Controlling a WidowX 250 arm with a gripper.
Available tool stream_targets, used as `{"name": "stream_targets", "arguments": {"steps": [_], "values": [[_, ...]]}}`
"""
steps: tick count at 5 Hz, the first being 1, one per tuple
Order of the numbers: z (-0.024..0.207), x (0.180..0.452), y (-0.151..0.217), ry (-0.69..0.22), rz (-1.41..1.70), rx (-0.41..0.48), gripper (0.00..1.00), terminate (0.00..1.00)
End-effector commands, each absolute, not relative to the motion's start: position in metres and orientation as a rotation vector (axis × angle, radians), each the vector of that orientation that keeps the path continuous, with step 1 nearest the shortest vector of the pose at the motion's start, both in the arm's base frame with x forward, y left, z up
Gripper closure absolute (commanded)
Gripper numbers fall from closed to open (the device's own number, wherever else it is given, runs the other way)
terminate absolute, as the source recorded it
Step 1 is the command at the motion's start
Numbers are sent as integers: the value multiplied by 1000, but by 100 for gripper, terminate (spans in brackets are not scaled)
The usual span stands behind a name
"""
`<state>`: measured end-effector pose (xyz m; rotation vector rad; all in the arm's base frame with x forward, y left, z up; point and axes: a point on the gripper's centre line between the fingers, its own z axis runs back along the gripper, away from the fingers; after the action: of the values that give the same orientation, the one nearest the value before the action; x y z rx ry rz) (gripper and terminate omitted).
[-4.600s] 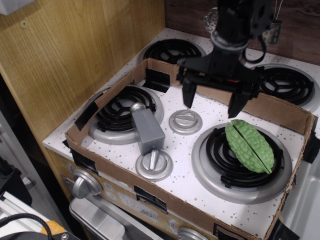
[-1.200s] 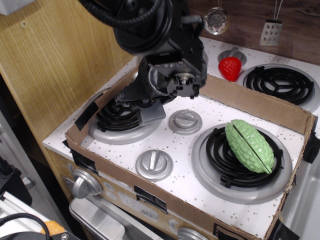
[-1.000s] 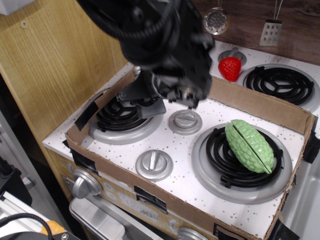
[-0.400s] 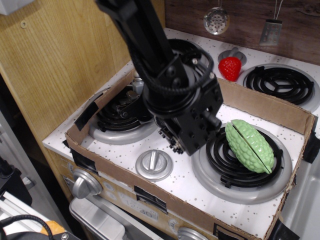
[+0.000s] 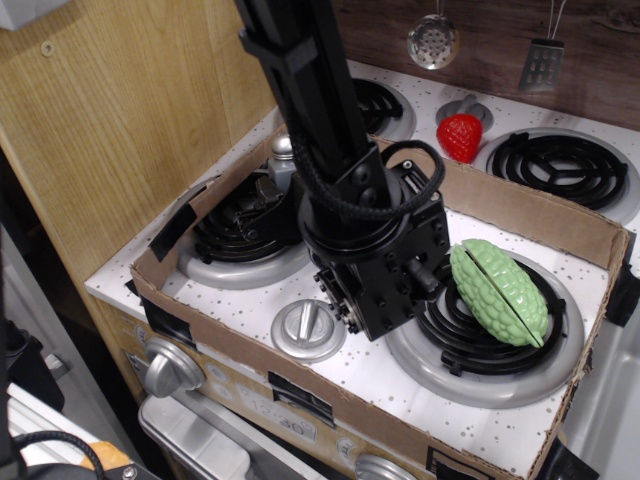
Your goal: Right pepper shaker
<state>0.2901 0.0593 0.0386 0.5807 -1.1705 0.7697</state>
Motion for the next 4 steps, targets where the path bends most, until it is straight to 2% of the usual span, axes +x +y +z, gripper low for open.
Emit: {"name": "stream_targets", "arguments": {"steps": [1, 2, 3, 4], "values": [[34, 281, 71, -1179, 817, 594, 100, 0], [38, 278, 77, -1192, 815, 608, 100, 0], [41, 276, 76, -1174, 806, 602, 0, 0], [45, 278, 71, -1170, 789, 596, 0, 0]]}}
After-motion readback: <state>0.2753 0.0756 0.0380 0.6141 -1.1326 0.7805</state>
